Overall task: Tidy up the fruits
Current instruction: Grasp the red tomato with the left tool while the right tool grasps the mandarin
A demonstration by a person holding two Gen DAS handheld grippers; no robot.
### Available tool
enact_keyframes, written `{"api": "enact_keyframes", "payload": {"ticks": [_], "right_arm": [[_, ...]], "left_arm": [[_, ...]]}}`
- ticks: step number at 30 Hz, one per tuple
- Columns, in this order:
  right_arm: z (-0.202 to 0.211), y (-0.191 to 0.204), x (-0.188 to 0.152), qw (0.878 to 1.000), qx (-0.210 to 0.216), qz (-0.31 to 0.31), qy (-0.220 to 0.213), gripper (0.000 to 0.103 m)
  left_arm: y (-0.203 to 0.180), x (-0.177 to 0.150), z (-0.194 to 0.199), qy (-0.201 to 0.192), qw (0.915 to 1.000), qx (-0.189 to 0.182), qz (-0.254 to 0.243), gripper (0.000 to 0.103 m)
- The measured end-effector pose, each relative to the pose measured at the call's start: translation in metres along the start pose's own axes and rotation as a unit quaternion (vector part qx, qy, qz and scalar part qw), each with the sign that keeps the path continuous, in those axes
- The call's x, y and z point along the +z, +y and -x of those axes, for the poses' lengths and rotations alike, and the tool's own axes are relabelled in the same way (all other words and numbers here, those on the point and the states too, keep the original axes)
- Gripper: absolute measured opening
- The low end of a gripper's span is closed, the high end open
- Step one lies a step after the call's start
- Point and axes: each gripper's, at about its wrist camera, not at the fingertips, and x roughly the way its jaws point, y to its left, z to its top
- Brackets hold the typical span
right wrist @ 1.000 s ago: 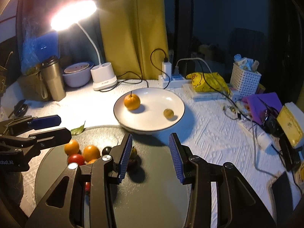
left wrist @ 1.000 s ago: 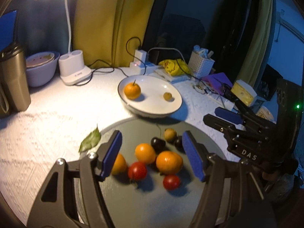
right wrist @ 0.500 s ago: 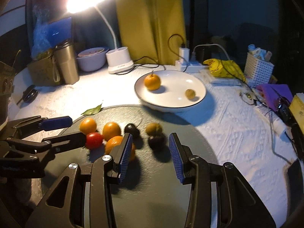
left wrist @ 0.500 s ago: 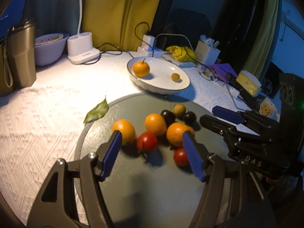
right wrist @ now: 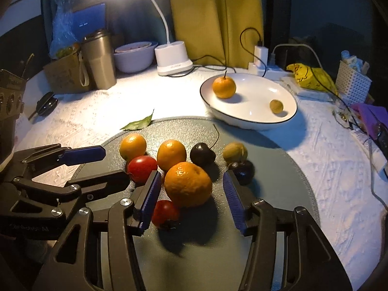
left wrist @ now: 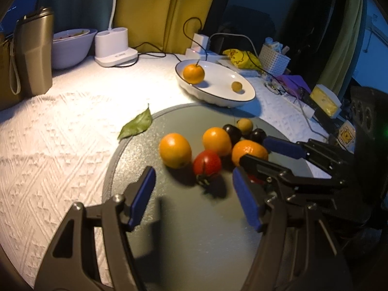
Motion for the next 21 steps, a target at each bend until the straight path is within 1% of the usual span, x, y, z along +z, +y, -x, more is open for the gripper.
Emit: {"api": "enact_keyframes", "payload": {"ticks": [4, 9, 10, 12, 13, 14, 16, 19, 21], "right_arm": [[-0.008, -0.004, 0.000, 1.000, 0.009, -0.013, 0.016, 0.056], [-0.012, -0.010, 0.002, 0.999, 0.027, -0.026, 0.023, 0.056], [-0.012, -0.011, 0.002, 0.999, 0.030, -0.027, 0.023, 0.054], [-0.011, -0.011, 0.002, 0.999, 0.043, -0.024, 0.020, 0.046], [-0.011, -0.010, 0.002, 0.999, 0.041, -0.023, 0.019, 0.046], [-0.011, -0.011, 0.001, 0.999, 0.039, -0.022, 0.018, 0.046], [-0.010, -0.013, 0.001, 0.999, 0.042, -0.023, 0.015, 0.046], [-0.006, -0.018, 0.001, 0.998, 0.047, -0.028, 0.009, 0.046], [-0.003, -0.023, 0.001, 0.998, 0.047, -0.031, 0.005, 0.046]], "left_arm": [[-0.003, 0.001, -0.004, 0.004, 1.0000, -0.005, -0.008, 0.067], [-0.006, 0.003, -0.007, 0.004, 0.9997, -0.017, -0.018, 0.067], [-0.006, 0.004, -0.008, 0.006, 0.9996, -0.019, -0.019, 0.067], [-0.007, 0.005, -0.009, 0.008, 0.9995, -0.021, -0.021, 0.066], [-0.008, 0.005, -0.010, 0.010, 0.9995, -0.020, -0.022, 0.066], [-0.009, 0.005, -0.011, 0.012, 0.9994, -0.019, -0.025, 0.065], [-0.015, 0.006, -0.013, 0.016, 0.9991, -0.018, -0.035, 0.056], [-0.023, 0.006, -0.017, 0.022, 0.9985, -0.017, -0.047, 0.052], [-0.026, 0.006, -0.021, 0.025, 0.9983, -0.013, -0.051, 0.052]]}}
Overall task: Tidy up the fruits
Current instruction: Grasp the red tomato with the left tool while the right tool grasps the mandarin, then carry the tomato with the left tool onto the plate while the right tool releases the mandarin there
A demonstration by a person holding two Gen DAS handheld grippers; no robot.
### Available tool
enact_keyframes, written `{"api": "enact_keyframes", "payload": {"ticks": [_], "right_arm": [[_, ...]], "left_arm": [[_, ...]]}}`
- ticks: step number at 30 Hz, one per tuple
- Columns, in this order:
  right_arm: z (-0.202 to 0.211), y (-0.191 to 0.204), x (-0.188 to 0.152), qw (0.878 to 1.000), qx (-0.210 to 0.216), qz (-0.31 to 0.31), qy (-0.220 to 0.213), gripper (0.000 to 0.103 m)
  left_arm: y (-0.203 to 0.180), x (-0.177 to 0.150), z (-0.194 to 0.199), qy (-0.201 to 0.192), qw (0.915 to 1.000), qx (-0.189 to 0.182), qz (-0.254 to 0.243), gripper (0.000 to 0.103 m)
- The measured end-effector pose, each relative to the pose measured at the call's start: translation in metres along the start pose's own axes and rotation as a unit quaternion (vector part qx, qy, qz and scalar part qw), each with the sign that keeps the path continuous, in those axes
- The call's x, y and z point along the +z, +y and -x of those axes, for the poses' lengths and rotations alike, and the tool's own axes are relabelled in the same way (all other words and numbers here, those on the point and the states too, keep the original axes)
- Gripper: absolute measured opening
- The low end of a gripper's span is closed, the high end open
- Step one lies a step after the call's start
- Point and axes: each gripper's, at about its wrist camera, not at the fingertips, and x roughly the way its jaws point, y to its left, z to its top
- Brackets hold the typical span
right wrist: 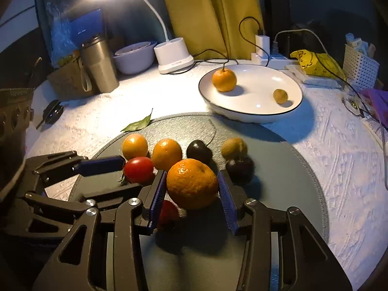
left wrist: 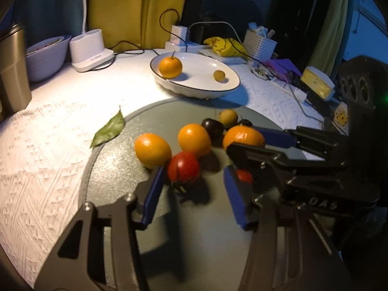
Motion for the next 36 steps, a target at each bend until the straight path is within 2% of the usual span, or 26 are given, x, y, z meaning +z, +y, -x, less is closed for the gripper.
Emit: {"api": "enact_keyframes", "payload": {"ticks": [6, 12, 24, 36], "right_arm": [[0.010, -0.011, 0.002, 1.000, -0.002, -0.002, -0.016, 0.046], [0.015, -0.021, 0.004, 1.000, -0.009, -0.007, -0.021, 0.046], [0.022, -0.012, 0.010, 0.999, -0.020, 0.005, -0.029, 0.046], [0.038, -0.019, 0.027, 0.998, -0.032, 0.008, -0.053, 0.046]], "left_arm": [[-0.004, 0.003, -0.010, 0.008, 0.9998, 0.017, -0.007, 0.050], [0.000, 0.003, -0.016, 0.014, 0.9997, 0.022, 0.000, 0.031], [0.000, 0.004, -0.002, 0.003, 1.0000, 0.007, 0.002, 0.030], [-0.002, 0.028, 0.017, -0.031, 0.9995, 0.008, -0.007, 0.030]]}}
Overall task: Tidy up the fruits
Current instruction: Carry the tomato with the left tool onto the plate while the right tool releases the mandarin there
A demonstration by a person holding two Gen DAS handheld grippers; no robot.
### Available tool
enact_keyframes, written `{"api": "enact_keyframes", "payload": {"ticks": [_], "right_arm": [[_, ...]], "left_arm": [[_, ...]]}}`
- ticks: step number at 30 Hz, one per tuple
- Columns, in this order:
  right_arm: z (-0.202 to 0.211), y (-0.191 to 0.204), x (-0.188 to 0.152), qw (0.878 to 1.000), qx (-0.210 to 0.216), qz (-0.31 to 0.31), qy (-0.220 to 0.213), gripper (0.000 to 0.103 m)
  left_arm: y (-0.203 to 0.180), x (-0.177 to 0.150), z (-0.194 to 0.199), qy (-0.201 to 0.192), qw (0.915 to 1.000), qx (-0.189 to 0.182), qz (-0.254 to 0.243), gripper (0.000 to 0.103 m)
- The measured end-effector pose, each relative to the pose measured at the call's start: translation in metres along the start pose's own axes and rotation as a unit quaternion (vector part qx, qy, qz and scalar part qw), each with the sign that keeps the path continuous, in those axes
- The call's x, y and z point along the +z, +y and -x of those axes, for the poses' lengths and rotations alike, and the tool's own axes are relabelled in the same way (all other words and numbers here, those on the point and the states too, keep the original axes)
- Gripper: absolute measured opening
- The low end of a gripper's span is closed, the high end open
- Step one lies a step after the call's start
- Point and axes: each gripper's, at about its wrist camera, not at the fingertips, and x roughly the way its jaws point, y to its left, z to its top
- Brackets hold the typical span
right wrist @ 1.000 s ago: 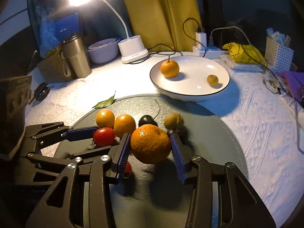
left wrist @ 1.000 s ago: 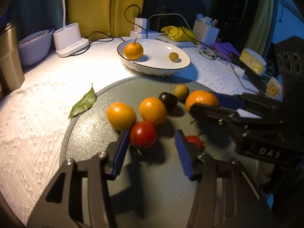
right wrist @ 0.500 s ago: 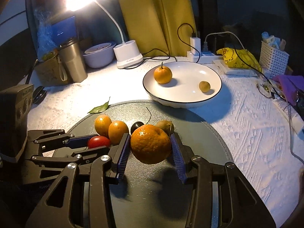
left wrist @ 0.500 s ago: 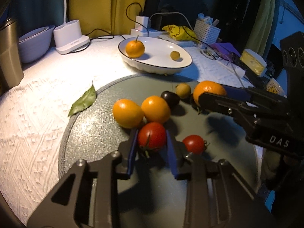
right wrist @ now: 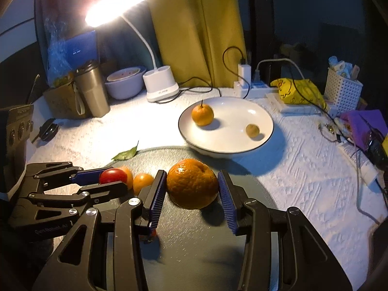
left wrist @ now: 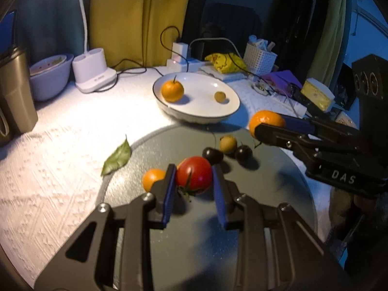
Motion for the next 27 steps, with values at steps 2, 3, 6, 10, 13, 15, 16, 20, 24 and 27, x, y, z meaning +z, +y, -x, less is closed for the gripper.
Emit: {"api": "enact_keyframes", "payload": {"ticks": [2, 3, 6, 10, 13, 15, 16, 20, 24, 27], "right_arm": [[0.002, -0.003, 0.004, 1.000, -0.003, 0.000, -0.004, 0.046], [0.002, -0.005, 0.006, 1.000, -0.004, -0.001, -0.006, 0.046], [0.002, -0.012, 0.011, 1.000, -0.007, -0.003, -0.011, 0.046], [0.000, -0.022, 0.017, 1.000, -0.010, -0.009, -0.016, 0.046], [-0.005, -0.030, 0.022, 1.000, -0.010, -0.012, -0.018, 0.046], [-0.007, -0.035, 0.024, 1.000, -0.010, -0.014, -0.018, 0.046], [-0.009, -0.036, 0.025, 1.000, -0.010, -0.015, -0.018, 0.046], [-0.015, -0.046, 0.029, 1.000, -0.010, -0.018, -0.018, 0.046], [-0.021, -0.053, 0.034, 1.000, -0.009, -0.019, -0.019, 0.046], [-0.029, -0.059, 0.040, 1.000, -0.007, -0.020, -0.018, 0.046]], "left_arm": [[0.000, 0.006, 0.001, -0.005, 1.0000, 0.000, -0.002, 0.030], [0.001, 0.010, 0.000, -0.007, 1.0000, 0.000, -0.003, 0.030], [0.001, 0.019, -0.002, -0.011, 0.9999, 0.001, -0.007, 0.030], [0.001, 0.029, -0.007, -0.013, 0.9999, 0.002, -0.011, 0.030], [0.000, 0.036, -0.013, -0.012, 0.9998, 0.002, -0.013, 0.030], [-0.001, 0.041, -0.017, -0.010, 0.9999, 0.001, -0.014, 0.030], [-0.001, 0.043, -0.019, -0.010, 0.9998, 0.002, -0.015, 0.030], [-0.002, 0.053, -0.026, -0.012, 0.9998, 0.003, -0.018, 0.030], [0.000, 0.064, -0.036, -0.012, 0.9997, 0.004, -0.019, 0.030], [0.000, 0.069, -0.043, -0.010, 0.9997, 0.004, -0.020, 0.030]]}}
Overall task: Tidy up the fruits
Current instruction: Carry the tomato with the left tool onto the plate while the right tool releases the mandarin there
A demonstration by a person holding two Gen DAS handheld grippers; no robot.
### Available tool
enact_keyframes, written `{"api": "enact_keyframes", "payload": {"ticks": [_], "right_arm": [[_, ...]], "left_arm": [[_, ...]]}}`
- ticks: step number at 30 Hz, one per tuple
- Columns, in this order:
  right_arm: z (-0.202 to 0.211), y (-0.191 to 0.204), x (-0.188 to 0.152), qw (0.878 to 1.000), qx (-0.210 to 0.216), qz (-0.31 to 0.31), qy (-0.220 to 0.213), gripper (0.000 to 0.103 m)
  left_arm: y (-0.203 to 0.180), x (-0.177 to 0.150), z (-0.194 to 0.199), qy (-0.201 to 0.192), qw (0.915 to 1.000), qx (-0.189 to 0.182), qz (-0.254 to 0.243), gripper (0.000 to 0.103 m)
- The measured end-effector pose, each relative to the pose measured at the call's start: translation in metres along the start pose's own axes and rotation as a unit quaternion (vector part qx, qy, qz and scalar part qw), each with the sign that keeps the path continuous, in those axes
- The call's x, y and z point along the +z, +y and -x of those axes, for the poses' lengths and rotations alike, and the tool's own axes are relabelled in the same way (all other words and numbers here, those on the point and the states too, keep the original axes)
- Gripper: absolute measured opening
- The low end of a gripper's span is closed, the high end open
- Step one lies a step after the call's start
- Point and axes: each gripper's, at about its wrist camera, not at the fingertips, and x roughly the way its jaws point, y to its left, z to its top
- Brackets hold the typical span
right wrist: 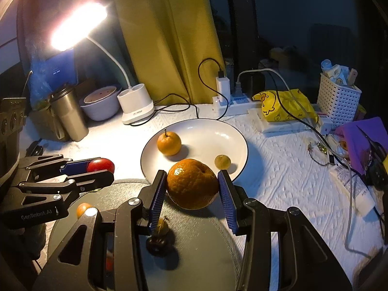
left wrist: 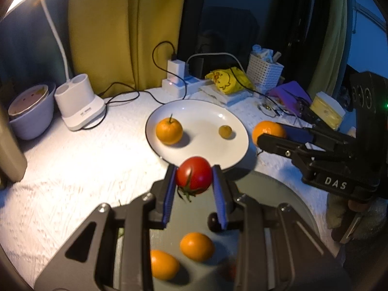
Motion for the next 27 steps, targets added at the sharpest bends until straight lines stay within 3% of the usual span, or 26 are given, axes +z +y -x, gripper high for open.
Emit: {"api": "enact_keyframes", "payload": {"ticks": [17, 27], "right_arm": [[-0.048, -0.015, 0.022, 1.000, 0.005, 0.003, 0.015, 0.046], [-0.091, -0.016, 0.044, 0.999, 0.003, 0.018, 0.045, 0.046]], "left_arm": [[0.015, 0.026, -0.049, 0.022, 0.9997, -0.007, 0.012, 0.030], [0.032, 0.037, -0.077, 0.050, 0.9985, 0.004, 0.019, 0.030]]}}
